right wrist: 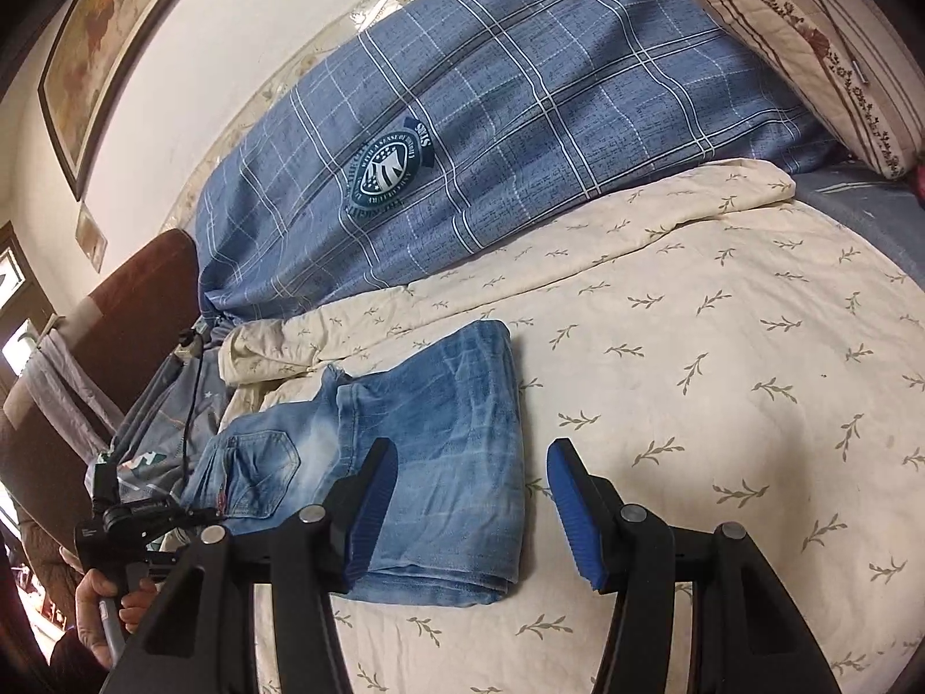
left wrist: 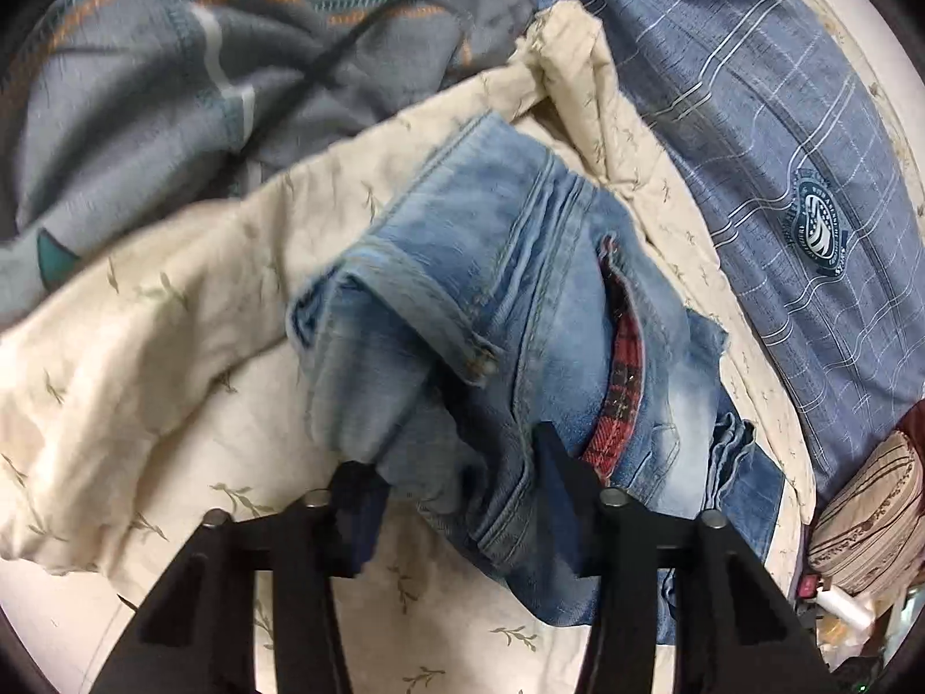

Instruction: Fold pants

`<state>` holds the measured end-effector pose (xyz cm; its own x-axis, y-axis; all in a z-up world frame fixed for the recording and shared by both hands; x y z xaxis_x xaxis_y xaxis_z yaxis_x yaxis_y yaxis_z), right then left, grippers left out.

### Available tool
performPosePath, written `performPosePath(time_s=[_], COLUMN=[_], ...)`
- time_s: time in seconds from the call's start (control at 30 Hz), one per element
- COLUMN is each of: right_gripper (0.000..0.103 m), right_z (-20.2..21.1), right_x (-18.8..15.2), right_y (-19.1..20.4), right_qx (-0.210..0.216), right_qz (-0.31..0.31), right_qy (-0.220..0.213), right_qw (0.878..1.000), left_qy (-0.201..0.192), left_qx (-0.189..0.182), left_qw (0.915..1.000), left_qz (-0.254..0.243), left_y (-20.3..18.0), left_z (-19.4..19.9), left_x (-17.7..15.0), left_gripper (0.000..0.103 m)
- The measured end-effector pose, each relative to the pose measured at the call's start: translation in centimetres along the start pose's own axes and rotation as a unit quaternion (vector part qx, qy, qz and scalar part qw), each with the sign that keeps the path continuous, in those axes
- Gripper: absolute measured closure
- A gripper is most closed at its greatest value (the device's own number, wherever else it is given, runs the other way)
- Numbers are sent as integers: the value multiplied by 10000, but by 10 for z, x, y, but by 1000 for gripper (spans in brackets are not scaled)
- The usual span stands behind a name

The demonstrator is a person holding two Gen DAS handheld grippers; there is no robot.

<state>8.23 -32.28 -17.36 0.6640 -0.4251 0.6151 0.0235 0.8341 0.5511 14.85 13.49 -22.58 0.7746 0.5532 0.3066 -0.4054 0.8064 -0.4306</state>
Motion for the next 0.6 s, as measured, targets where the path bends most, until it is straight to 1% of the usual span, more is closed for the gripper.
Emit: performPosePath(time_s=[0.07,0.1,0.13,0.17,0.2,0.23,0.3,0.37,0.43,0.47,0.53,0.6], right_gripper=[45,45,45,45,45,45,45,45,45,45,45,45], right_z=[0,0,1,2,3,4,6,8,9,9,9,8], right_x=[0,0,0,0,0,0,0,1,1,1,1,0], right_y=[-1,-1,-1,-2,-2,-3,-6,-8,-9,-10,-9,-8], right_qx=[5,12,14,19,25,22,12,20,12,26,61,121], right_qz=[-29,-40,-48,-60,-73,-81,-117,-153,-165,-176,-185,-176], right_qy=[13,10,2,-9,-21,-32,-47,-47,-50,-52,-60,-43], right_qw=[10000,10000,10000,10000,10000,10000,9999,9999,9999,9998,9998,9998], left_qy=[-15,1,22,75,117,112,80,35,-26,-55,-136,-208], left_qx=[68,84,72,25,27,67,10,31,55,50,104,140], left_qw=[9999,9999,9999,10000,9999,9999,9999,9999,9999,9999,9998,9997], left_qz=[-104,-100,-73,-29,-1,18,98,110,133,143,88,-31], left_y=[-4,-4,-3,-3,-2,0,4,5,11,12,12,10], left_z=[-1,-3,-5,-10,-15,-17,-17,-14,-6,-4,0,4], left_x=[2,3,5,6,6,5,2,2,-1,-1,-2,-2], left_gripper=[55,53,41,33,28,28,28,32,44,48,62,69])
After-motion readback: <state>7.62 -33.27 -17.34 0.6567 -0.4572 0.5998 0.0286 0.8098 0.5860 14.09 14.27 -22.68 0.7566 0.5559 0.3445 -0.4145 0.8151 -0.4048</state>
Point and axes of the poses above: each gripper's, at about its wrist camera, not at the fingertips, and z roughly against the way its jaws point, y to its left, x to its top, the point moved 2 cm from there along -z, roughly the way its jaws point, and after that the axes turned 2 degrees about y, right-handed, at the moved point
